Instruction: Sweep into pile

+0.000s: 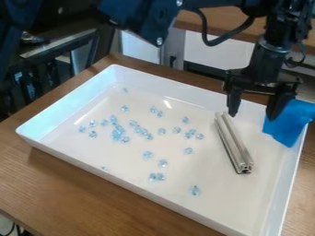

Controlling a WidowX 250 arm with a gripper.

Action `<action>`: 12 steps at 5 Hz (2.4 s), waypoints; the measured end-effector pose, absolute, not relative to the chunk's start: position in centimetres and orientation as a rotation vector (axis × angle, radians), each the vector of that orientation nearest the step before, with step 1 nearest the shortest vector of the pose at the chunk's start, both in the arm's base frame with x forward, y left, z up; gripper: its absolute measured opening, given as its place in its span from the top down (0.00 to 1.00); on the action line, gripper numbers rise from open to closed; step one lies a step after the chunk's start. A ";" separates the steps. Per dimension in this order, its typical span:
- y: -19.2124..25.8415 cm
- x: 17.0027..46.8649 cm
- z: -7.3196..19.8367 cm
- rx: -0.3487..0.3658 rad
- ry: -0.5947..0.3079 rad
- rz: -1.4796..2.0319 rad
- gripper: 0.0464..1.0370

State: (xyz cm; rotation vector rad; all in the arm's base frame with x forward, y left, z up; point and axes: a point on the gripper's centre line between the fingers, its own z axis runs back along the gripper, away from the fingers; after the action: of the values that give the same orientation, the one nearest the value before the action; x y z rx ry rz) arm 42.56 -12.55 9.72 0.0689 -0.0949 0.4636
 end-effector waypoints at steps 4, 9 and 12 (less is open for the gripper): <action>-11.9 43.2 6.8 0.054 -0.061 0.480 0.04; -10.2 42.9 3.7 0.047 -0.034 0.519 0.64; -7.6 42.9 3.5 0.019 0.005 0.514 0.66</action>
State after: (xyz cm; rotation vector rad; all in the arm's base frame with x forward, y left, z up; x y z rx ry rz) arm 42.93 -7.55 3.53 0.0187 0.0049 0.5139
